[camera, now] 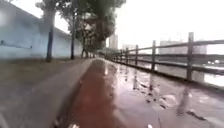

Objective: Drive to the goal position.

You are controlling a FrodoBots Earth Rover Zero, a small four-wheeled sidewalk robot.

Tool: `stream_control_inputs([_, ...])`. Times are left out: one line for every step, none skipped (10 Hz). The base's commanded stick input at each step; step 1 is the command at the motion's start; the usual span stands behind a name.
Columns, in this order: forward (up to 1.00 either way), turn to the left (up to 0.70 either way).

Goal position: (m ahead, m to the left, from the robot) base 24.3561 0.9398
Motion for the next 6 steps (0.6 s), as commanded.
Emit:
stream_control_inputs([0.85, 0.02])
stream_control_inputs([0.85, 0.02])
stream_control_inputs([0.85, 0.02])
stream_control_inputs([0.85, 0.02])
stream_control_inputs([0.85, 0.02])
stream_control_inputs([0.85, 0.02])
